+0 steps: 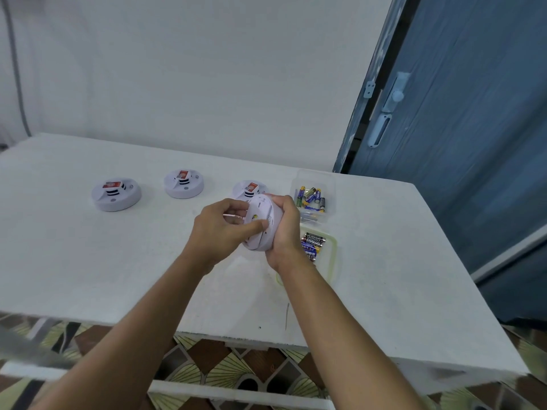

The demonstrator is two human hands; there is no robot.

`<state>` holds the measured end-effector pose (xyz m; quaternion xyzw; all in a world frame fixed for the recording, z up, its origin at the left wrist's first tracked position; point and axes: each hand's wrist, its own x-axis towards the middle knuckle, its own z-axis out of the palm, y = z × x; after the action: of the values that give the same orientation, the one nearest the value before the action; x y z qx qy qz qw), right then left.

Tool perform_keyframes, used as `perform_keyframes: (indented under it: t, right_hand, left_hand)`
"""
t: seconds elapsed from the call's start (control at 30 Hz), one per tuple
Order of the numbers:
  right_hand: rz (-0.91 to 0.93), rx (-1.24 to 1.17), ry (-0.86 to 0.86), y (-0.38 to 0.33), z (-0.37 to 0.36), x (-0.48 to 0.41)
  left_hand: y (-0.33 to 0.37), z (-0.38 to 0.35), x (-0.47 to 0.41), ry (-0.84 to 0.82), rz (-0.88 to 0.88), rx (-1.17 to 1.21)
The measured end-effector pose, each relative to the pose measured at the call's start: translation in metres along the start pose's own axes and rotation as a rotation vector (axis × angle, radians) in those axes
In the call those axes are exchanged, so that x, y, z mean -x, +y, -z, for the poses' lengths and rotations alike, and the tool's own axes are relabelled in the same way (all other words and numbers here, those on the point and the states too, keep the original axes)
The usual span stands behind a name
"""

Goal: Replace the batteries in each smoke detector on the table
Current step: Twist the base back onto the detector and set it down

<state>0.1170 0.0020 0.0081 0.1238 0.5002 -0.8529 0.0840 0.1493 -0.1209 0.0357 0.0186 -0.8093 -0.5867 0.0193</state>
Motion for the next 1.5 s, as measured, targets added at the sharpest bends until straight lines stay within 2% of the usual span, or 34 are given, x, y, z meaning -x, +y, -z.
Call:
perform_keyframes:
  t: [0.1,0.2,0.4,0.63,0.87,1.0,1.23,1.5]
  right_hand:
    - [0.077,0.041,0.107,0.005,-0.006,-0.003]
    - [0.111,0.06,0.135,0.006,-0.008,-0.001]
    - [0.075,0.01,0.095,-0.002,-0.011,0.007]
    - [-0.02,-0.002,0.043,-0.001,-0.005,0.007]
    - [0.018,-0.002,0.028,-0.009,-0.007,0.015]
    - [0.052,-0.026,0.04,-0.006,-0.007,0.016]
    - [0.052,-0.1,0.057,-0.003,0.0,0.013]
    - [0.074,-0.179,-0.009,-0.007,0.003,0.014]
  left_hand:
    - [-0.001,-0.003,0.0,0.049,0.042,0.091]
    - [0.001,-0.005,0.001,0.064,0.054,0.103]
    - [-0.001,-0.004,0.005,0.03,0.08,0.167]
    - [-0.004,-0.005,0.008,0.076,0.101,0.129]
    - [0.006,-0.003,0.004,0.021,0.103,0.088]
    - [0.01,-0.002,0.002,-0.008,0.134,0.16]
    - [0.005,-0.012,0.007,0.03,0.129,0.081]
    - [0.008,-0.014,0.007,0.083,0.07,-0.037]
